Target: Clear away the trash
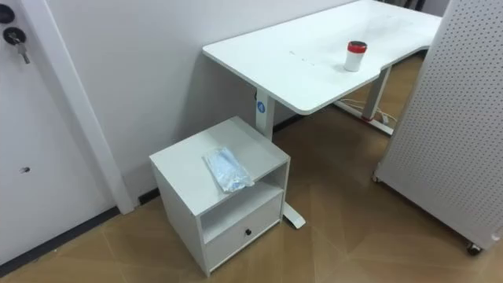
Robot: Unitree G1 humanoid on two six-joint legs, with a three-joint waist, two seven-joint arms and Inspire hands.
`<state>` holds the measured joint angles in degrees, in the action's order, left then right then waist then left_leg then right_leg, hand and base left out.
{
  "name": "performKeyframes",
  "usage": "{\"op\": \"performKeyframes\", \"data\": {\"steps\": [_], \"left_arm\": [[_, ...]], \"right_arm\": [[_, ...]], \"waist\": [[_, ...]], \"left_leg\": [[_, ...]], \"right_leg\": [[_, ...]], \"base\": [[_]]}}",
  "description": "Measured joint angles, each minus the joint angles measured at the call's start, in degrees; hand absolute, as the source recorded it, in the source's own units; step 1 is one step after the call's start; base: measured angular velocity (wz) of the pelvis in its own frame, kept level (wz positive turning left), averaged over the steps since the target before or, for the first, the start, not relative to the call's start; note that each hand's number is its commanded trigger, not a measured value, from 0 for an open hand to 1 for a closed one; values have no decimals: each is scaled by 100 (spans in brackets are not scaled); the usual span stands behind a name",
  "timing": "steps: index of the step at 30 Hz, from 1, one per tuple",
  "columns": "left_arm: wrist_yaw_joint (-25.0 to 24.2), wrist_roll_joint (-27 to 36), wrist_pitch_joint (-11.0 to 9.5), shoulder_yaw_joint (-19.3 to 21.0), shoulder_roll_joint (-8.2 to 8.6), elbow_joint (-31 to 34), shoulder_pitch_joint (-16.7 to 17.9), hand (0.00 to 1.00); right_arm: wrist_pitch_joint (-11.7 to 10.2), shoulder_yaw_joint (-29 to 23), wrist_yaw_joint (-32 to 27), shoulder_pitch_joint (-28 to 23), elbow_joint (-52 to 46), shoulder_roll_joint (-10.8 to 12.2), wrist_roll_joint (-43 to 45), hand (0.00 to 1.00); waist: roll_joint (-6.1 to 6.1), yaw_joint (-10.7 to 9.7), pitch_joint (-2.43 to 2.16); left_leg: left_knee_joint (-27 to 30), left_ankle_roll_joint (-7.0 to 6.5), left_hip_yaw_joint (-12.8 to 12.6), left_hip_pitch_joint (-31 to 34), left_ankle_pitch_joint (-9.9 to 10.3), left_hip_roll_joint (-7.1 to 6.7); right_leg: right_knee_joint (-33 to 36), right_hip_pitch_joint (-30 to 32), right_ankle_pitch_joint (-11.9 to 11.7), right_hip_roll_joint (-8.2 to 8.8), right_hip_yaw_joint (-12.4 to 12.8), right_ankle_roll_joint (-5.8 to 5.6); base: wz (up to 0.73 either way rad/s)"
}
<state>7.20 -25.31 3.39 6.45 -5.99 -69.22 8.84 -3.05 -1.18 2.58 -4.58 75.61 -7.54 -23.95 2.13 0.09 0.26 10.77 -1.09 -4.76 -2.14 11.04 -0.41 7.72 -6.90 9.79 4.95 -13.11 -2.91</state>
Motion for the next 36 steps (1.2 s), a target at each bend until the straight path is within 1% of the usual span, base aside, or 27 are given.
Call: {"op": "performKeyframes", "data": {"steps": [2,3,4,5,6,8,10,11,12,13,14,17,21,24,26,27,28,29,30,31,32,33,34,35,36], "left_arm": [[0,121,1,-13,-1,-14,-13,0],[0,280,1,-33,-2,-42,-42,0],[1,473,7,-78,-11,-62,-61,0],[0,542,7,-93,-17,-62,-62,0],[-11,699,12,-93,-28,-62,-68,0],[-43,1011,31,-91,-39,-57,-60,0],[-82,1267,39,-90,-63,-57,-42,0],[-102,1349,39,-91,-73,-54,-37,0],[-130,1474,32,-88,-97,-64,15,0],[-131,1577,24,-89,-105,-65,50,0],[-131,1612,23,-90,-105,-65,66,0],[-125,1676,22,-86,-109,-64,115,0],[-116,1682,38,-55,-110,-57,170,0],[-114,1672,54,18,-115,-63,207,0],[-115,1614,58,21,-118,-62,215,0],[-129,1559,90,63,-117,-63,222,0],[-151,1565,129,112,-123,-64,245,0],[-159,1566,143,136,-128,-65,265,0],[-167,1569,161,135,-141,-64,310,0],[-172,1574,172,138,-158,-65,356,0],[-177,1573,174,150,-163,-66,383,0],[-201,1572,175,245,-164,-65,409,0],[-240,1571,176,319,-176,-63,422,0],[-262,1570,176,354,-181,-58,441,0],[-306,1565,193,353,-180,-47,469,0]], "right_arm": [[10,1,0,4,3,0,0,100],[19,1,0,11,4,1,0,100],[35,4,0,45,4,1,2,100],[54,7,-1,69,4,1,5,100],[71,6,0,91,4,1,22,100],[95,-9,-2,150,4,-3,174,100],[148,-8,-1,191,6,-3,180,100],[157,-7,5,194,6,-3,180,100],[173,-7,12,198,6,-3,178,100],[187,-7,13,187,7,-3,175,100],[187,-7,14,184,7,-3,174,100],[193,-5,13,156,1,0,156,100],[199,-5,13,137,-5,7,152,100],[202,-6,19,127,8,30,156,100],[212,-12,77,122,6,27,174,100],[222,-22,131,111,6,26,175,100],[252,-19,175,103,4,25,168,100],[266,-19,197,97,0,25,166,100],[286,-15,222,92,-4,26,161,100],[314,-14,244,91,-4,28,159,100],[330,-15,253,92,-4,29,159,100],[332,-26,269,90,-10,28,158,100],[325,-44,285,60,-39,27,152,100],[324,-54,306,46,-60,27,152,100],[309,-93,338,44,-86,26,153,100]], "waist": [[-28,2,-8],[-12,3,2],[-47,6,-18],[-42,7,-32],[-52,7,-29],[-67,6,2],[-59,5,12],[-12,5,41],[-39,8,55],[-35,6,71],[-33,4,71],[-21,12,64],[3,12,30],[44,10,-9],[49,9,-16],[34,11,-11],[20,16,0],[17,16,6],[-7,18,12],[-38,28,-6],[-25,32,-6],[-9,24,-11],[35,35,-16],[41,45,-21],[40,27,-21]], "left_leg": [[10,0,5,12,0,0],[45,-3,0,65,5,3],[112,-2,-1,163,25,13],[130,-2,-2,197,26,16],[155,-2,-2,249,26,19],[194,-3,18,254,25,23],[191,-4,22,232,25,18],[192,-4,24,220,25,18],[186,-5,25,180,29,19],[181,-5,27,167,41,22],[181,-5,29,161,53,25],[198,-5,32,167,74,32],[197,-5,25,163,74,39],[221,0,56,141,72,56],[310,14,69,144,92,77],[418,30,72,162,150,109],[636,56,70,215,273,203],[780,75,68,259,355,234],[1051,112,69,340,518,320],[1312,161,66,384,671,424],[1423,189,66,405,734,473],[1628,244,63,457,827,551],[1833,302,61,499,883,624],[1923,324,59,515,896,667],[2157,348,44,629,896,744]], "right_leg": [[2,3,0,0,0,0],[11,49,0,-1,-4,0],[32,110,-2,-8,4,4],[43,125,-4,-9,9,7],[56,175,-6,-9,9,10],[88,200,-7,-7,16,11],[86,168,-6,-5,4,10],[86,156,-6,-5,1,10],[83,103,-6,-6,-21,10],[82,69,-6,-9,-38,9],[81,51,-6,-11,-44,9],[81,40,-5,-16,-42,8],[84,46,-5,-21,-39,8],[84,29,-5,-35,-43,8],[91,34,-2,-52,-26,13],[99,28,8,-79,0,29],[132,12,47,-131,11,78],[161,7,79,-165,26,92],[287,13,159,-242,40,137],[473,37,295,-309,45,176],[584,55,374,-334,43,197],[811,123,555,-376,41,253],[986,169,712,-416,42,322],[1047,184,760,-431,46,371],[1119,204,816,-453,41,444]], "base": [[0],[0],[0],[0],[0],[0],[4],[5],[3],[0],[0],[0],[0],[1],[2],[-5],[-8],[-13],[-15],[-15],[-9],[0],[0],[6],[11]]}}
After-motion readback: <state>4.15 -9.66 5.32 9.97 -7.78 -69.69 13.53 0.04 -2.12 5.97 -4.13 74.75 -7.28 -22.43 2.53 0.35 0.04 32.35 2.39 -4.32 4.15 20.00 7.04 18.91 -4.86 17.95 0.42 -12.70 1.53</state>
